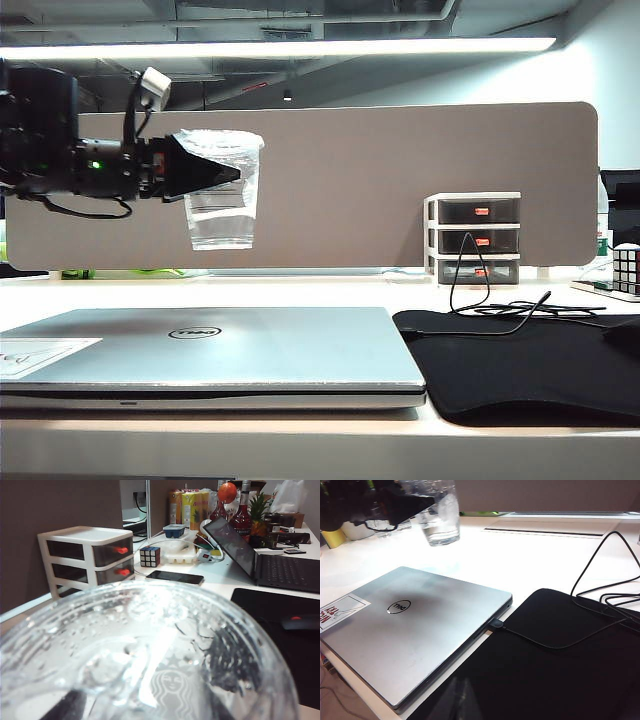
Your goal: Pick up the coffee cup and place it over the laptop.
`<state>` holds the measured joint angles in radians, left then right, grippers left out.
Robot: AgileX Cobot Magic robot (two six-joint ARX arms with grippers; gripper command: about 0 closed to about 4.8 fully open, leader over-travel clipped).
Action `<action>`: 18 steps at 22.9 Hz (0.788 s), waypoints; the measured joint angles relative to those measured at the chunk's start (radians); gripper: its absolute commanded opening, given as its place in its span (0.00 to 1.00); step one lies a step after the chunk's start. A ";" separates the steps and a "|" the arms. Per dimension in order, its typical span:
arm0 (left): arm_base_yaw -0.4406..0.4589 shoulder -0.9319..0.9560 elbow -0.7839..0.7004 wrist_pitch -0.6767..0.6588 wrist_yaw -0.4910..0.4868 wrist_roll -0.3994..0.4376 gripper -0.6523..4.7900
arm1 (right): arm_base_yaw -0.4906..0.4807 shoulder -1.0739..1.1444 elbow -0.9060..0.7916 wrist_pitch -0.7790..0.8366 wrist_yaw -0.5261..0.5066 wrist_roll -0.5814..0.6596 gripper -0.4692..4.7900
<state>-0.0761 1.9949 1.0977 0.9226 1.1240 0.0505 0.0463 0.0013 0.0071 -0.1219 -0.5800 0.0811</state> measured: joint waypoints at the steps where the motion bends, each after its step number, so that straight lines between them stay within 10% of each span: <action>1: 0.000 -0.015 -0.025 0.000 -0.004 0.001 0.64 | 0.000 0.000 0.000 0.000 0.000 0.000 0.08; 18: -0.028 -0.122 -0.500 0.238 -0.044 0.027 0.69 | 0.000 0.000 0.000 0.000 -0.027 0.000 0.08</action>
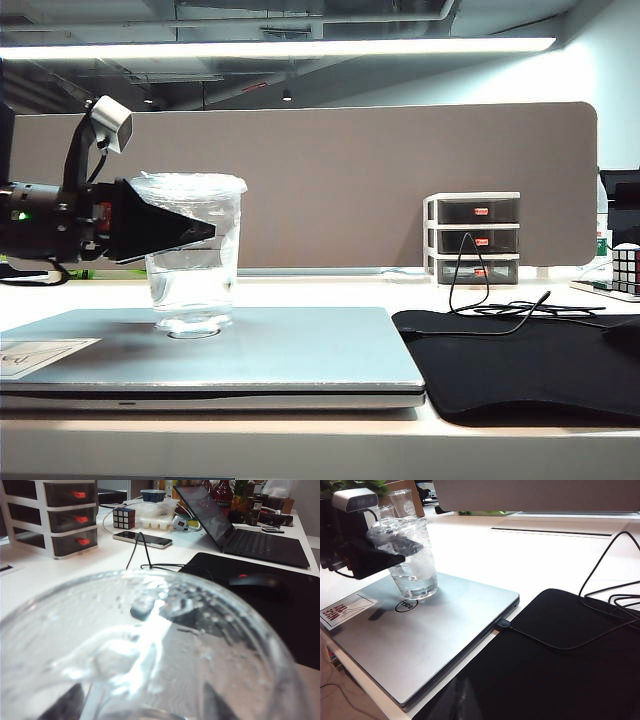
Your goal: Pick up the coffee cup and place it over the laptop.
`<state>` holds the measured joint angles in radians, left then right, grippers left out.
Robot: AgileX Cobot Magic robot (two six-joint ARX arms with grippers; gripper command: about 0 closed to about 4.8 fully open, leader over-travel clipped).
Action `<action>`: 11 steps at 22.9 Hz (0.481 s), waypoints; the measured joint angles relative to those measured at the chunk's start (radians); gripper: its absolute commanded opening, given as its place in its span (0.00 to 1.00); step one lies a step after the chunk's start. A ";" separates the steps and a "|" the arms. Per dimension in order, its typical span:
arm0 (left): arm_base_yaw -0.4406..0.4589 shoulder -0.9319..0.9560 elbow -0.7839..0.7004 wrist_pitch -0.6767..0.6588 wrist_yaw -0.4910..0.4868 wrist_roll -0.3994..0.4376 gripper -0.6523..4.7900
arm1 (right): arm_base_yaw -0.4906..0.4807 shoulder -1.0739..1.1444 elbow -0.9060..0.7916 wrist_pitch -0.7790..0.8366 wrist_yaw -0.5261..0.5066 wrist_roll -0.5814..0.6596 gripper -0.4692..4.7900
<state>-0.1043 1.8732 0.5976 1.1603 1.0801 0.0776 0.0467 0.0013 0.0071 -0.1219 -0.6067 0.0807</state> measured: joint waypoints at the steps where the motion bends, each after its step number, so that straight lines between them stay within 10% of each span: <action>1: 0.000 0.000 -0.008 0.003 -0.002 0.000 0.69 | 0.000 0.000 0.000 0.000 0.000 0.000 0.08; 11: 0.001 0.000 -0.021 0.060 0.016 -0.002 1.00 | 0.000 0.000 0.000 0.000 0.000 0.000 0.08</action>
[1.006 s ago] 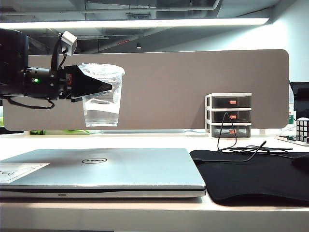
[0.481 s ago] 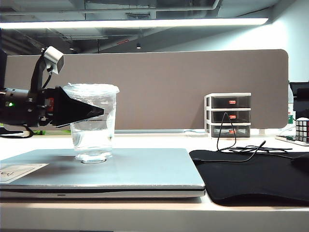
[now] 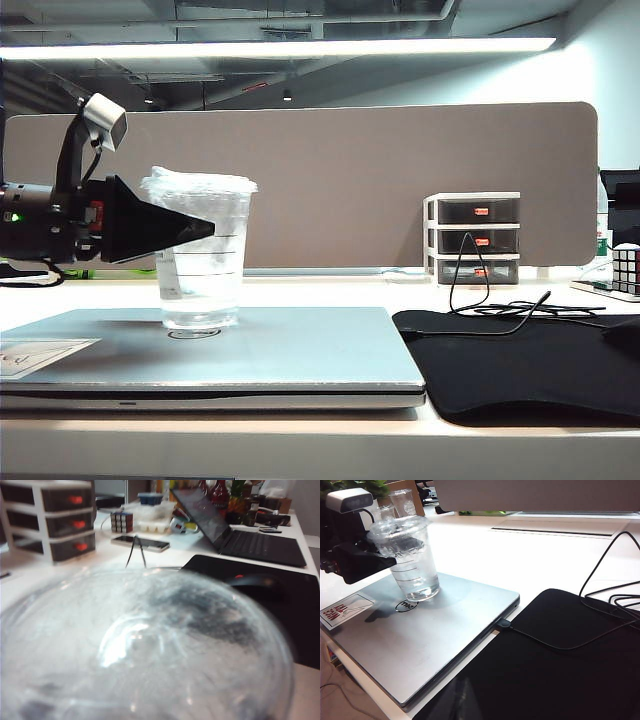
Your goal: Pick up the coffee cup and place it over the laptop.
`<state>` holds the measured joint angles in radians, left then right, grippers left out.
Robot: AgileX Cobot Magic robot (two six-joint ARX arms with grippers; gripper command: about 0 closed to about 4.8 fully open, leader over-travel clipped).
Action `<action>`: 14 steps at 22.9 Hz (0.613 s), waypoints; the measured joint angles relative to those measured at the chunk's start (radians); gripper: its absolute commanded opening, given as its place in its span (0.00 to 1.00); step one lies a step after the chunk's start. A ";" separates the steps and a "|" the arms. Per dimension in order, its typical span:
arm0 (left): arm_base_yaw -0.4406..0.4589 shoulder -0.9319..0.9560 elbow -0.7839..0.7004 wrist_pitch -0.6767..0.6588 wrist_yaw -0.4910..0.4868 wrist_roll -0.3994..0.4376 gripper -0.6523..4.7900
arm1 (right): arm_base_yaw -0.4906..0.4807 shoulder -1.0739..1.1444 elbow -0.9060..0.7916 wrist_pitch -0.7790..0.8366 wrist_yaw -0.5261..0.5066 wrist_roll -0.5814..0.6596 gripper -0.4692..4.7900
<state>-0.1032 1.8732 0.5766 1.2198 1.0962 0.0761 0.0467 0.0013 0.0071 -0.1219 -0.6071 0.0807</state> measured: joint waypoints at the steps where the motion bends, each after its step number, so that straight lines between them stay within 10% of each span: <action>1: 0.000 0.000 -0.002 0.011 0.000 -0.005 1.00 | 0.000 0.000 0.000 0.000 0.000 0.000 0.08; 14: 0.129 -0.118 -0.139 0.045 0.023 -0.056 1.00 | 0.000 0.000 0.000 0.000 -0.001 0.000 0.08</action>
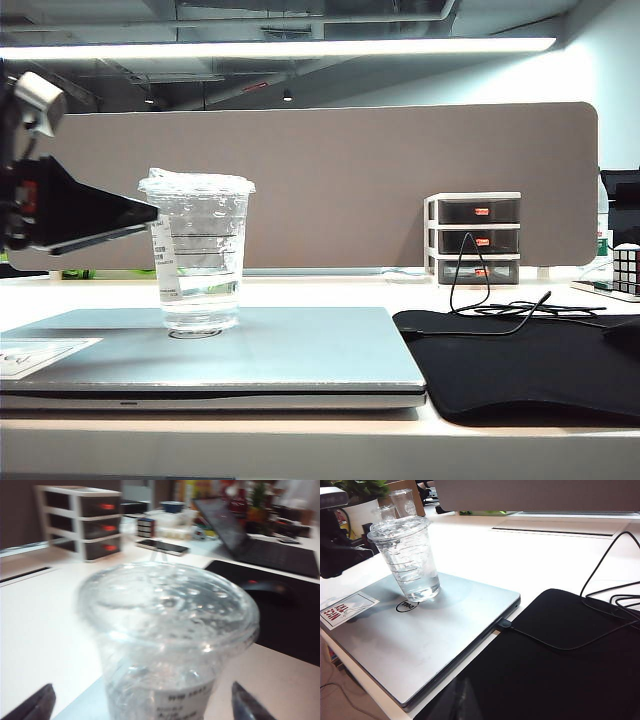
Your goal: Pick up the coffee cup and place it over the laptop.
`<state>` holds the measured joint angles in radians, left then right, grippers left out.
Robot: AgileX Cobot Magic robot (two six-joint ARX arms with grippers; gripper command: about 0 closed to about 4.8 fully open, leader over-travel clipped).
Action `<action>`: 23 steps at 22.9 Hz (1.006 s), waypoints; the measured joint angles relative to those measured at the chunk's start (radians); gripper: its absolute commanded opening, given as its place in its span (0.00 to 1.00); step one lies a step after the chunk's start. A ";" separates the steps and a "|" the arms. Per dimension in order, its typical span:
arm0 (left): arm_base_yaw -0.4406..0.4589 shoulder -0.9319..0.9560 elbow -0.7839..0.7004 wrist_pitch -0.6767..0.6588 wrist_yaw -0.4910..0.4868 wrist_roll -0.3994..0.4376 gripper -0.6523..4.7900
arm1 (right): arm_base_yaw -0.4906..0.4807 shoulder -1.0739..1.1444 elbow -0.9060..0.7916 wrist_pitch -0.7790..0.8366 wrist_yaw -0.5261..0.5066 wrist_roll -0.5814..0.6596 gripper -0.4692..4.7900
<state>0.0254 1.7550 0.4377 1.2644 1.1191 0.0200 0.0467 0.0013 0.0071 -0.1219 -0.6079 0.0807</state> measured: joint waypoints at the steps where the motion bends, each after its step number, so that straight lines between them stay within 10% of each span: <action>1: 0.003 -0.016 -0.012 0.000 -0.005 -0.008 1.00 | 0.000 0.000 0.000 0.000 0.000 0.000 0.08; 8: 0.012 -0.167 -0.122 0.004 -0.101 -0.032 0.95 | 0.000 0.000 0.000 0.000 0.000 0.000 0.08; 11: 0.012 -0.250 -0.187 0.004 -0.146 -0.037 0.65 | 0.000 0.000 0.000 0.000 -0.002 0.000 0.08; 23: 0.012 -0.524 -0.360 0.004 -0.303 -0.101 0.11 | 0.000 0.000 0.000 0.005 -0.002 0.000 0.08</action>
<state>0.0372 1.2312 0.0780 1.2682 0.8158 -0.0811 0.0467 0.0013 0.0071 -0.1173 -0.6102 0.0807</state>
